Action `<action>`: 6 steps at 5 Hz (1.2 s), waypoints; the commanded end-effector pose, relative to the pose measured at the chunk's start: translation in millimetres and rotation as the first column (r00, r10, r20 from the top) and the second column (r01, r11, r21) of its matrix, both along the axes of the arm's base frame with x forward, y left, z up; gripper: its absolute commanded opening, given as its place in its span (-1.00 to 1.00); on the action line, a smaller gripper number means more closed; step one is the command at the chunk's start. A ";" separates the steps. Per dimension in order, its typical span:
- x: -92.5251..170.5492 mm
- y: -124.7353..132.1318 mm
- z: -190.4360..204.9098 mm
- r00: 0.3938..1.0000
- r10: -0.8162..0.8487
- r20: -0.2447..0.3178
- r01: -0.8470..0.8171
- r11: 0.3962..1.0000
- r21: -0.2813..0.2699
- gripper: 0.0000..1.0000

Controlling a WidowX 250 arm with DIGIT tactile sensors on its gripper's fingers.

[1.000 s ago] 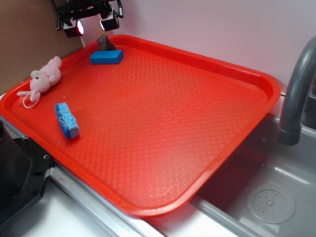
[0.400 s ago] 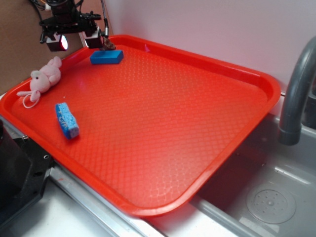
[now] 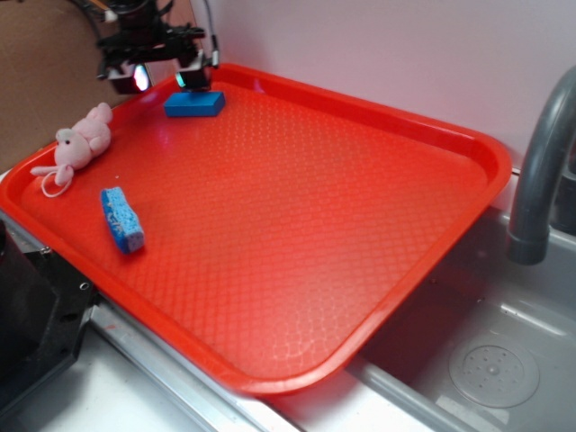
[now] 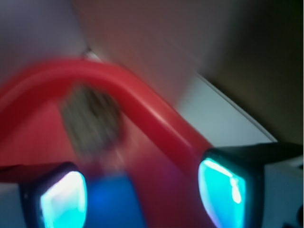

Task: Grab the rock.

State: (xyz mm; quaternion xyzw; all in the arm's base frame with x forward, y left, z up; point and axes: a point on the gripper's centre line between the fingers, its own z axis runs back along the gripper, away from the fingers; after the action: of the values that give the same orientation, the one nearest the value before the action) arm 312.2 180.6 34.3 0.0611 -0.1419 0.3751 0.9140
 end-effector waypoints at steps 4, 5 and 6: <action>-11.3 11.8 40.4 0.998 -0.026 0.051 0.026 1.000 0.011 -1.00; -34.7 -8.1 75.5 0.984 -0.126 0.126 0.130 0.991 -0.022 -1.00; -37.4 -20.5 101.8 0.962 -0.233 0.143 0.244 0.968 -0.062 -1.00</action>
State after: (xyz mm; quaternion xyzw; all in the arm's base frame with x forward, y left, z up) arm 276.9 129.0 99.6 -0.0286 -0.1480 0.2749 0.9496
